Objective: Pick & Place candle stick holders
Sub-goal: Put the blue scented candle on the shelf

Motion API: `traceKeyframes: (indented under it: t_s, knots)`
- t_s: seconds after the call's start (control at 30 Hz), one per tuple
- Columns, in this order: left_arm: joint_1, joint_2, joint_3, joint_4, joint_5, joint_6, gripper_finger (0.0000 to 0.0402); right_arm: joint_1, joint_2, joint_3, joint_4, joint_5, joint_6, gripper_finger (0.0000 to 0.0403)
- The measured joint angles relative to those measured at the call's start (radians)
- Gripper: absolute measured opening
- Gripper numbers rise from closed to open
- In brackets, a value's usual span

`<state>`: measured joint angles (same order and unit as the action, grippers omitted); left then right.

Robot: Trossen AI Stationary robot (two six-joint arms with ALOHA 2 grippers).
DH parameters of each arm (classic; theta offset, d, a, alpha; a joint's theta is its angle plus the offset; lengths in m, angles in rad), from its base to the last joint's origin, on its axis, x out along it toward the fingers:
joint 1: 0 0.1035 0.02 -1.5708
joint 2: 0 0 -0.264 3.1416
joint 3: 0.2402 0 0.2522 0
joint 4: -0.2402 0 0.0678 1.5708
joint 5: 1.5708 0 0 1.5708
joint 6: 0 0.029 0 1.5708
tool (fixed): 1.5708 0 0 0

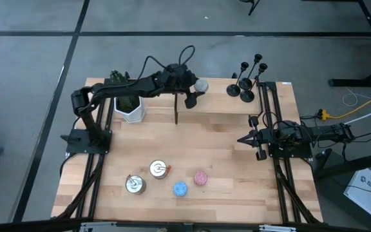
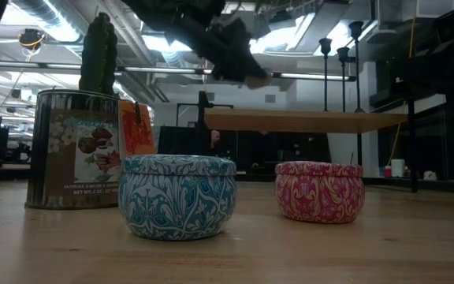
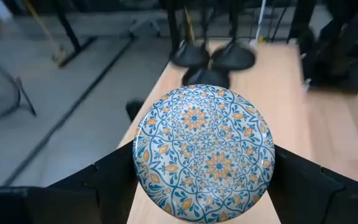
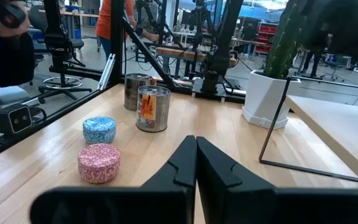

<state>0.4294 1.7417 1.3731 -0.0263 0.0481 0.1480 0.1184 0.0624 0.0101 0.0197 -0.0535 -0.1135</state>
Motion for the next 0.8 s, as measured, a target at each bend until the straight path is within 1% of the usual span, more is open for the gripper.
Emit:
traceKeyframes:
  t_s: [0.37, 0.8]
  knots:
    - [0.072, 0.06, 0.001, 0.028, -0.001, -0.059, 0.0289, 0.0, 0.0, 0.0, 0.0, 0.0, 0.0, 0.0011]
    - [0.117, 0.066, 0.0, 0.005, 0.002, -0.075, 0.0289, 0.0, 0.0, 0.0, 0.0, 0.0, 0.0, 0.0011]
